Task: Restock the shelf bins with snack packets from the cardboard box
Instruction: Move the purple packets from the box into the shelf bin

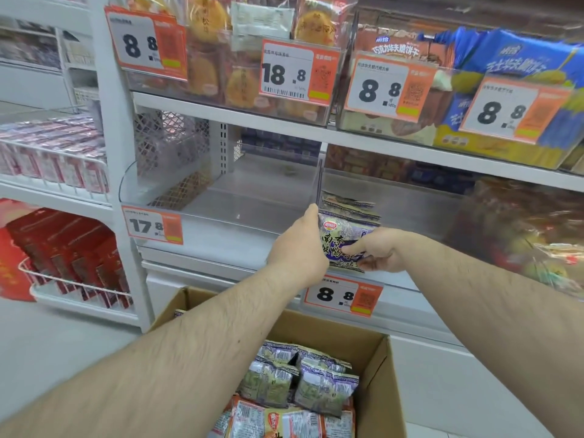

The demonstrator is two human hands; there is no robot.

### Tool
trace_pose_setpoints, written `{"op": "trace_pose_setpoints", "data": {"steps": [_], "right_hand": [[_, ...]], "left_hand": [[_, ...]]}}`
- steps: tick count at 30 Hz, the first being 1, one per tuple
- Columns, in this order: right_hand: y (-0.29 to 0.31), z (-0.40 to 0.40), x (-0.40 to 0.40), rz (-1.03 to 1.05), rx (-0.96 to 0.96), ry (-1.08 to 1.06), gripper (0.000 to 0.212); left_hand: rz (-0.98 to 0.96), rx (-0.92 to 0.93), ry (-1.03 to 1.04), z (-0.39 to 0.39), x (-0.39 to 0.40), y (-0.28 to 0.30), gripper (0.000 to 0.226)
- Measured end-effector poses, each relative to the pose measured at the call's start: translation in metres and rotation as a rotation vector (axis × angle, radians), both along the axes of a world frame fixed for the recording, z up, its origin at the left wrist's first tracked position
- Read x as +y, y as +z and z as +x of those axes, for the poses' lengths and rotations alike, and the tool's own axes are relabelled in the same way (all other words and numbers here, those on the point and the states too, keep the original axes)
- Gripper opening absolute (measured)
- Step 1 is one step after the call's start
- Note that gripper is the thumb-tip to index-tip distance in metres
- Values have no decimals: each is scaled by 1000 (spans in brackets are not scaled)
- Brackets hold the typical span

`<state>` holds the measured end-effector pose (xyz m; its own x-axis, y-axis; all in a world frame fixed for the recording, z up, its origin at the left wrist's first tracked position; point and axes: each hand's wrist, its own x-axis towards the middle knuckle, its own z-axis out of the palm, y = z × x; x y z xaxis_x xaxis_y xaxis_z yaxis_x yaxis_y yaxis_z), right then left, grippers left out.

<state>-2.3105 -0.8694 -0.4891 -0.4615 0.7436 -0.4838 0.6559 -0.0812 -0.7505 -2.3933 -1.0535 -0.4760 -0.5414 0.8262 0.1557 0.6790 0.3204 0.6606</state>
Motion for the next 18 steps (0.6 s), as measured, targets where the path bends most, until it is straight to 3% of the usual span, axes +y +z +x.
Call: {"op": "trace_pose_setpoints", "data": {"steps": [3,6,9,12,14,15,18], "right_hand": [[5,8,-12,2,26,-8,28],[18,17,-33,140,-38,-46,28],[33,27,-62,689,-147,-124,34],[36,39,-137,1188,225,-17,5],[19,41,-180,1194,355,181,8],[6,39,-191,1110,316,288,11],[-41,29,-192,834,-72,562,18]], "left_hand": [[-18,-42,-31,0,-7,7,66],[55,-84,-41,1,-26,12,54],[125,-22,-32,1,-54,6,64],[92,-96,-63,10,-85,-10,57],[-17,-195,-108,19,-103,-21,48],[-95,-210,-139,22,-110,-28,44],[-325,-230,-196,22,-127,-53,41]]}}
